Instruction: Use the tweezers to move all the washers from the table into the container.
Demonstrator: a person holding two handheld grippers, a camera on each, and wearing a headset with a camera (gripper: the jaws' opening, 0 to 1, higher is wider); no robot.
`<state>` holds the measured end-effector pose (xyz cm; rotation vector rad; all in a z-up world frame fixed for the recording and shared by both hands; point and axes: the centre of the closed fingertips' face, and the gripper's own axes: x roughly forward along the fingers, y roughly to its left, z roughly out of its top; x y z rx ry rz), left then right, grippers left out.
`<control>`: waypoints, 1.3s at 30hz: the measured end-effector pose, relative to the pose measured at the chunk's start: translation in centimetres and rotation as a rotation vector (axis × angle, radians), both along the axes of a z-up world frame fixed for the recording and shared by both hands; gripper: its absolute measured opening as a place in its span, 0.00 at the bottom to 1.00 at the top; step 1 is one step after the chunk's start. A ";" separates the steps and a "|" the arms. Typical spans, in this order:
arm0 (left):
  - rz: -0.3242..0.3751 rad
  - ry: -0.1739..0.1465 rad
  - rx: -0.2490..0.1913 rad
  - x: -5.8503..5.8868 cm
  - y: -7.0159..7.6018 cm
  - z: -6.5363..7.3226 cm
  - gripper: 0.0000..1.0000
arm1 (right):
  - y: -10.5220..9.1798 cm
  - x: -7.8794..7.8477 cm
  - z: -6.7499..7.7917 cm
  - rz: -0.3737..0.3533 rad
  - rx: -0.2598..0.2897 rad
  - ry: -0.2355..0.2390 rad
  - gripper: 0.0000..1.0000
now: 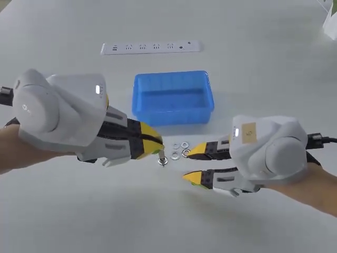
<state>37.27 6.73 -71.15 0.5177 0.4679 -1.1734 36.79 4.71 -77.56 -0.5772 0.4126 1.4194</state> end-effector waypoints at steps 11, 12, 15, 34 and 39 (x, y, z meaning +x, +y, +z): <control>-0.009 -0.004 -0.003 0.1 -0.1 0.0 0.06 | 0.6 0.2 0.0 0.010 0.002 0.006 0.23; -0.003 0.022 -0.014 -0.1 -0.2 0.0 0.06 | 0.8 0.3 0.0 0.012 0.004 0.008 0.23; -0.004 0.021 -0.016 0.0 -0.2 0.0 0.06 | 1.6 0.7 0.0 0.020 0.007 0.009 0.23; 0.015 0.056 -0.021 0.0 0.5 -0.4 0.06 | 5.0 0.8 -0.1 0.109 0.029 0.022 0.16; 0.016 0.056 -0.023 0.1 0.4 -0.4 0.06 | 5.1 0.7 -0.1 0.124 0.027 0.024 0.11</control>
